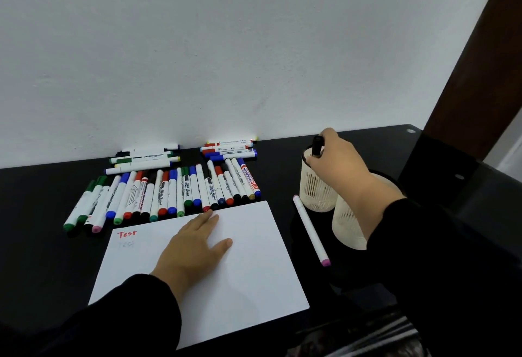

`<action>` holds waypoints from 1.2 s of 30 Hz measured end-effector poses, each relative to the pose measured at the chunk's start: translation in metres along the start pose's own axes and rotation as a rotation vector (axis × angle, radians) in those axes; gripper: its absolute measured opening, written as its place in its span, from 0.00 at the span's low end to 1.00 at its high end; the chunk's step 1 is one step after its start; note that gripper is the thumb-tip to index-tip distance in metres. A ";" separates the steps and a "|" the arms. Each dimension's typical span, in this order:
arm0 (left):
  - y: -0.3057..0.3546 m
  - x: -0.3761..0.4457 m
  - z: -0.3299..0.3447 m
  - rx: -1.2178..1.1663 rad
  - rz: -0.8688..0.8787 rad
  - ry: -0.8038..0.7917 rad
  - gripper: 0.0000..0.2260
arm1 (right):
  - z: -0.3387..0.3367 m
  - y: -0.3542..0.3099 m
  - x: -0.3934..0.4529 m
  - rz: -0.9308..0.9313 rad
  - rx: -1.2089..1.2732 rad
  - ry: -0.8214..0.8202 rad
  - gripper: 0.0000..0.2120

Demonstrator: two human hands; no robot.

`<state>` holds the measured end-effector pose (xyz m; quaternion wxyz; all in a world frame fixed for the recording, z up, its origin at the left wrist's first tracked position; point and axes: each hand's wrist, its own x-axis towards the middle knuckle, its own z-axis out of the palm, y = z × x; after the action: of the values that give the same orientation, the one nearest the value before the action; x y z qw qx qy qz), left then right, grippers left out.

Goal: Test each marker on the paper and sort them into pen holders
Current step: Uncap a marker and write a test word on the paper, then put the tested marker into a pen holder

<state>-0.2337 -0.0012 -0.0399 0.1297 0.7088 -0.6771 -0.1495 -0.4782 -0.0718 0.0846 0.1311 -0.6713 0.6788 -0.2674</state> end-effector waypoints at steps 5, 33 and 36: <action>-0.001 0.000 0.000 -0.003 -0.001 -0.004 0.29 | -0.003 0.000 -0.001 0.006 -0.039 -0.017 0.11; 0.001 -0.002 -0.005 -0.007 0.017 -0.018 0.30 | 0.015 -0.038 -0.015 -0.384 -0.191 0.069 0.11; 0.000 -0.001 -0.003 -0.013 0.025 -0.009 0.30 | 0.041 -0.041 -0.011 -0.362 -0.170 0.005 0.10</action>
<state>-0.2326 -0.0001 -0.0371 0.1328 0.6989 -0.6854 -0.1555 -0.4204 -0.0667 0.0709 0.0223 -0.7902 0.5676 -0.2301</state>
